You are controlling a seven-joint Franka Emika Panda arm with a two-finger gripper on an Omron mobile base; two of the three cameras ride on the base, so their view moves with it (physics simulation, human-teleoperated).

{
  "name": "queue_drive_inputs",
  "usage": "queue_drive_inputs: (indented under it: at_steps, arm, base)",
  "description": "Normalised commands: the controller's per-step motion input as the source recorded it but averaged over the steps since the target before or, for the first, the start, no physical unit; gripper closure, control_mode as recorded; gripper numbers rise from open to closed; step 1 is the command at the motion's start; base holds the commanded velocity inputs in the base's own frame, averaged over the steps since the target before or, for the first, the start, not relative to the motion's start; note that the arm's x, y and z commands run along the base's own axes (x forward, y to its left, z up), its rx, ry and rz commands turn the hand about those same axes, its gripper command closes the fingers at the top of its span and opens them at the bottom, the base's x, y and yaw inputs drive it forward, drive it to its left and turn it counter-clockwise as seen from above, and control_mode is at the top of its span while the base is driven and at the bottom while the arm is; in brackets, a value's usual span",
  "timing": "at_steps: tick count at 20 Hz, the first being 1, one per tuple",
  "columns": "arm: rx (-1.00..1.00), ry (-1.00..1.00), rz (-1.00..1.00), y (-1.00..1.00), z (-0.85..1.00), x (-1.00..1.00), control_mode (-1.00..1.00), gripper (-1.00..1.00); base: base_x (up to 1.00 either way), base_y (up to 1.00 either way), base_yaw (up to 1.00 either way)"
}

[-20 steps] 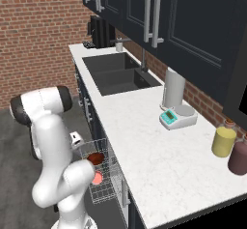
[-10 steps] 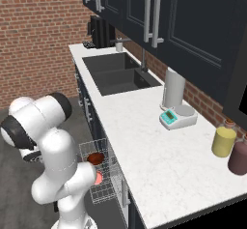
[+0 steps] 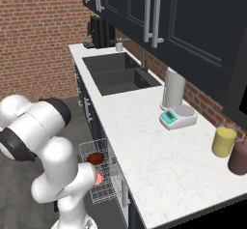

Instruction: Pick up the cup and bowl from the counter, place them in the dishwasher, and close the dishwasher door.

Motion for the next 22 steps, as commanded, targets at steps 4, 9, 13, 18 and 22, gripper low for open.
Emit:
queue_drive_inputs:
  at_steps: [4,9,13,18,22]
  arm:
    - [-0.6,-0.28,0.0,0.03,1.0,0.0,-1.0,-1.0]
    - [-0.72,-0.4,0.0,0.0,0.95,0.0,-1.0,-1.0]
    - [-0.65,-0.28,0.0,0.01,1.0,0.02,-1.0,-1.0]
    - [-0.53,-0.37,0.01,0.07,1.0,0.23,-1.0,-1.0]
    - [-0.57,-0.34,0.0,0.2,1.0,0.29,-1.0,-1.0]
  base:
    - [0.0,0.0,0.0]
    - [0.0,0.0,0.0]
    - [0.0,0.0,0.0]
    - [0.0,0.0,0.0]
    - [0.0,0.0,0.0]
